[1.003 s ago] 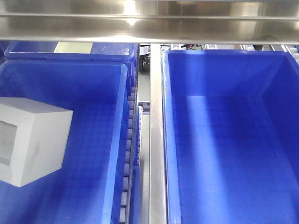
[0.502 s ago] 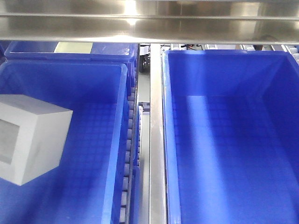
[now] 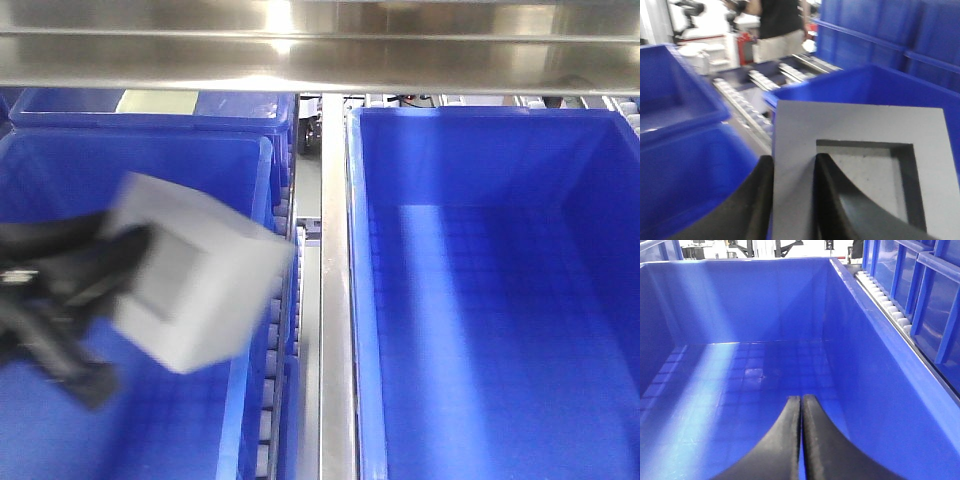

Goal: Sort gray base to blue bin
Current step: 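Swing the left arm over the farther-side blue bin with the block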

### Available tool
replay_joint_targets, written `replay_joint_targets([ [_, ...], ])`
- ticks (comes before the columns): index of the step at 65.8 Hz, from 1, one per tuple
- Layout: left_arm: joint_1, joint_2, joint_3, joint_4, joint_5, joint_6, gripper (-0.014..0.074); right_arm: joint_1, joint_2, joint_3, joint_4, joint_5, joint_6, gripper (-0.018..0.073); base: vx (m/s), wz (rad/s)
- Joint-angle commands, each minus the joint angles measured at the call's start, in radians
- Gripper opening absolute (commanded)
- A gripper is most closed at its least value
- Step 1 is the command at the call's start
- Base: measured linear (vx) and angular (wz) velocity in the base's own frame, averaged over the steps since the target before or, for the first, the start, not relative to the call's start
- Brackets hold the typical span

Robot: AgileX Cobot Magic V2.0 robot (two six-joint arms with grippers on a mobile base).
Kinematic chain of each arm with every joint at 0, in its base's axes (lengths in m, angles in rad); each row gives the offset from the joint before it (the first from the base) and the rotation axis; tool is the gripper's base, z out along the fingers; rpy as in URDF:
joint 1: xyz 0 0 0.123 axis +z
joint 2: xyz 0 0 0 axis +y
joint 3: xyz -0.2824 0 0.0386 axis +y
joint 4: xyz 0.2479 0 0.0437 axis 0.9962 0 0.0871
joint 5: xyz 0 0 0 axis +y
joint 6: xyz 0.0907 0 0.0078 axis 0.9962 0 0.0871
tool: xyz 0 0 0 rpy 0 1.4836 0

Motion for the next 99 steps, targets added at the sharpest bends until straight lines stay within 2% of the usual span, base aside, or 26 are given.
replay_joint_targets([
  [1,-0.073,0.079,-0.061,-0.003,-0.169,-0.003,-0.0006,0.000,-0.002,0.007,-0.004,-0.039,-0.006,-0.0005,0.00,0.00],
  [12,-0.195,0.242,-0.132,-0.006,-0.229,-0.006,-0.0006,0.000,-0.002,0.007,-0.004,-0.039,-0.006,-0.0005,0.00,0.00],
  [22,-0.283,0.409,-0.260,-0.007,-0.218,-0.008,-0.0006,0.000,-0.002,0.007,-0.004,-0.039,-0.006,-0.0005,0.00,0.00],
  [39,-0.383,0.690,-0.516,-0.007,-0.159,-0.008,-0.0006,0.000,-0.002,0.007,-0.004,-0.039,-0.006,-0.0005,0.00,0.00],
  [46,-0.393,0.788,-0.617,-0.007,-0.092,-0.008,-0.0006,0.000,-0.002,0.007,-0.004,-0.039,-0.006,-0.0005,0.00,0.00],
  [56,-0.393,0.919,-0.756,-0.022,0.087,-0.008,-0.0006,0.000,-0.002,0.007,-0.004,-0.039,-0.006,-0.0005,0.00,0.00],
  [63,-0.393,0.993,-0.819,-0.043,0.162,-0.008,-0.0006,0.000,-0.002,0.007,-0.004,-0.039,-0.006,-0.0005,0.00,0.00],
  [71,-0.393,1.059,-0.839,-0.073,0.181,-0.008,-0.0004,0.000,-0.002,0.007,-0.004,-0.039,-0.006,-0.0005,0.00,0.00],
  [82,-0.393,1.108,-0.839,-0.077,0.186,-0.008,0.0017,0.000,-0.002,0.007,-0.004,-0.039,-0.006,-0.0005,0.00,0.00],
  [99,-0.393,1.120,-0.839,-0.077,0.206,-0.008,0.0133,0.000,-0.002,0.007,-0.004,-0.040,-0.006,-0.0005,0.00,0.00],
])
